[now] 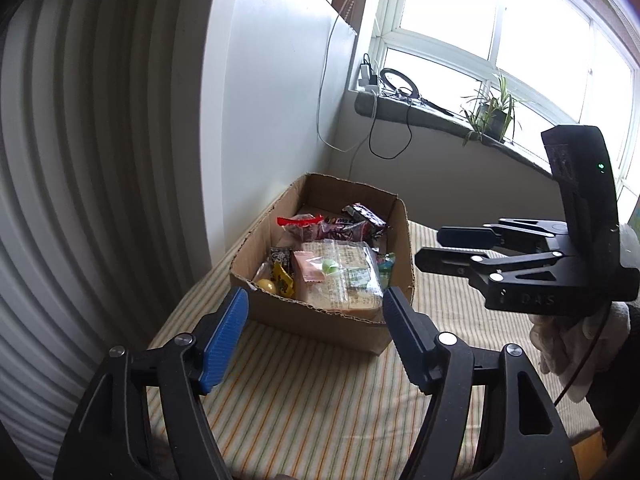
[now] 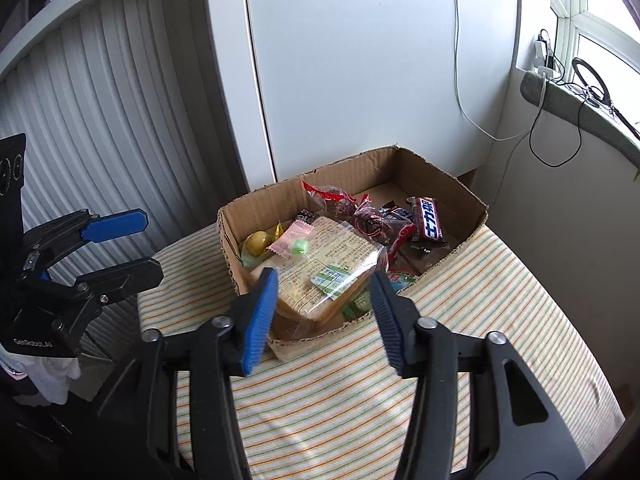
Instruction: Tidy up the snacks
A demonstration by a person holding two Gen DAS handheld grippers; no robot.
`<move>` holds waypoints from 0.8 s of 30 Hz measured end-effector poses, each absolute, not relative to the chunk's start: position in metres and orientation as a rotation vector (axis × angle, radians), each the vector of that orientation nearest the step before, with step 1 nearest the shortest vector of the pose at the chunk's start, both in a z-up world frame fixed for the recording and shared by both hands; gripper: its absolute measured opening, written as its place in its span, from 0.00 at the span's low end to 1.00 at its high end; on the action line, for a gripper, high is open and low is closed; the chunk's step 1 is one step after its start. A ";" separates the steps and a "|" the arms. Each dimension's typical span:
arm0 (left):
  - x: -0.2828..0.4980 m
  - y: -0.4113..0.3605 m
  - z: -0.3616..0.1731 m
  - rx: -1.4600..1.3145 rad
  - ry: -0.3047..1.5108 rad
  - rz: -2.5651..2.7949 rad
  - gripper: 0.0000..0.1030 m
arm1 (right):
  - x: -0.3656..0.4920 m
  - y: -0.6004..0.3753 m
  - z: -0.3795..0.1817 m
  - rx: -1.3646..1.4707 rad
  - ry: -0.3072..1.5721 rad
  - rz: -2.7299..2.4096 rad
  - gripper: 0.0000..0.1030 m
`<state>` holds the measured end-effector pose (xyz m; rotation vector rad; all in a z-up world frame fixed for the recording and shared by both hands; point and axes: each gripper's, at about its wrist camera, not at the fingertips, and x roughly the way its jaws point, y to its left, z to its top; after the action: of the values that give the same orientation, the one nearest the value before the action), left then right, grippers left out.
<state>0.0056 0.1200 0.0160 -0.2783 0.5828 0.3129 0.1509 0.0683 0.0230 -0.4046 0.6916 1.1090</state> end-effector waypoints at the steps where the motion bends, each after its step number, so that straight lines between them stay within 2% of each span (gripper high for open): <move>1: 0.004 0.119 0.017 -0.275 0.578 0.322 0.69 | 0.147 0.063 0.026 -0.395 0.679 1.104 0.69; 3: 0.003 0.116 0.019 -0.265 0.576 0.335 0.69 | 0.141 0.054 0.030 -0.383 0.661 1.090 0.71; 5: 0.002 0.113 0.020 -0.260 0.574 0.340 0.69 | 0.135 0.046 0.035 -0.375 0.640 1.065 0.77; 7: 0.000 0.109 0.022 -0.252 0.571 0.341 0.69 | 0.130 0.038 0.039 -0.368 0.611 1.037 0.91; 8: 0.000 0.108 0.022 -0.247 0.570 0.341 0.69 | 0.128 0.035 0.041 -0.364 0.599 1.023 0.92; 12: -0.002 0.103 0.024 -0.237 0.569 0.358 0.69 | 0.125 0.022 0.043 -0.338 0.589 0.994 0.95; 16: -0.001 0.099 0.024 -0.240 0.572 0.361 0.74 | 0.126 0.013 0.039 -0.336 0.588 0.959 0.96; 24: 0.002 0.087 0.025 -0.222 0.576 0.341 0.74 | 0.130 0.000 0.034 -0.322 0.604 0.941 0.96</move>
<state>0.0022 0.0872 0.0247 -0.2223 0.5762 0.3412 0.1295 0.0001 0.0340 -0.3216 0.6039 0.9407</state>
